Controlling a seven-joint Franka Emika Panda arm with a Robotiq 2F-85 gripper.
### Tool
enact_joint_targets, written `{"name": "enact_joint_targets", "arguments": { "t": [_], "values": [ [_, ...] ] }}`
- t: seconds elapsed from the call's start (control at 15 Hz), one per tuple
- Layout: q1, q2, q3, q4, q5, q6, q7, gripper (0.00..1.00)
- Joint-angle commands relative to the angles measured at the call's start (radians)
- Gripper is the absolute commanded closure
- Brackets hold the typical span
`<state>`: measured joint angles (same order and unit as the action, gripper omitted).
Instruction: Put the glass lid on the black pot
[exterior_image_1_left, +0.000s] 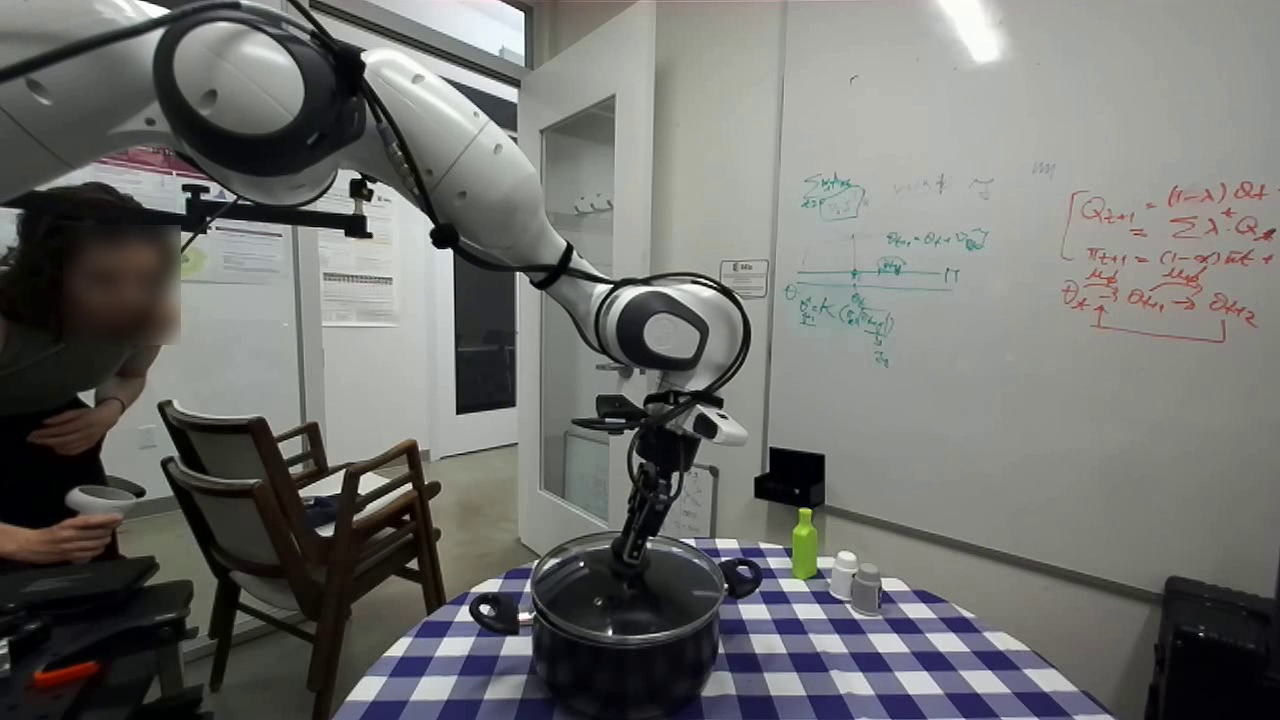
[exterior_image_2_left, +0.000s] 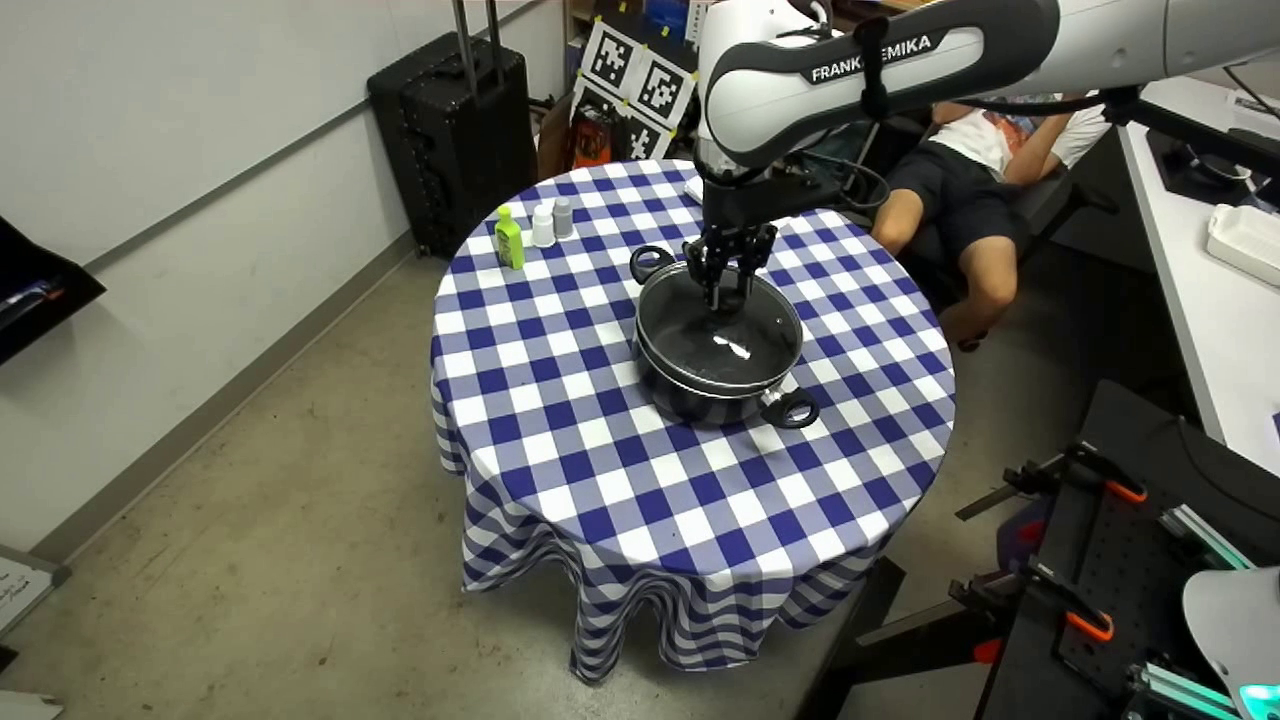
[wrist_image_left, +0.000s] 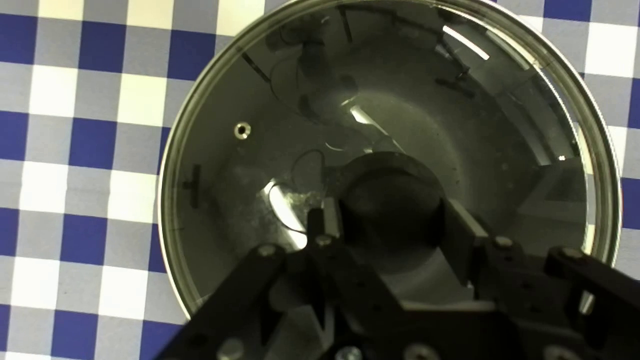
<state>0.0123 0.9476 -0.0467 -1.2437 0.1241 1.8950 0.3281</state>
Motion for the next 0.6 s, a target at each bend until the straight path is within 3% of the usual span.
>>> {"name": "enact_joint_targets", "arguments": {
  "t": [0.0,0.53],
  "values": [
    [0.001,0.008,-0.007,0.044,-0.001,-0.041,0.028,0.75],
    [-0.001,0.031,0.001,0.07,0.006,-0.038,0.023,0.75]
  ]
}}
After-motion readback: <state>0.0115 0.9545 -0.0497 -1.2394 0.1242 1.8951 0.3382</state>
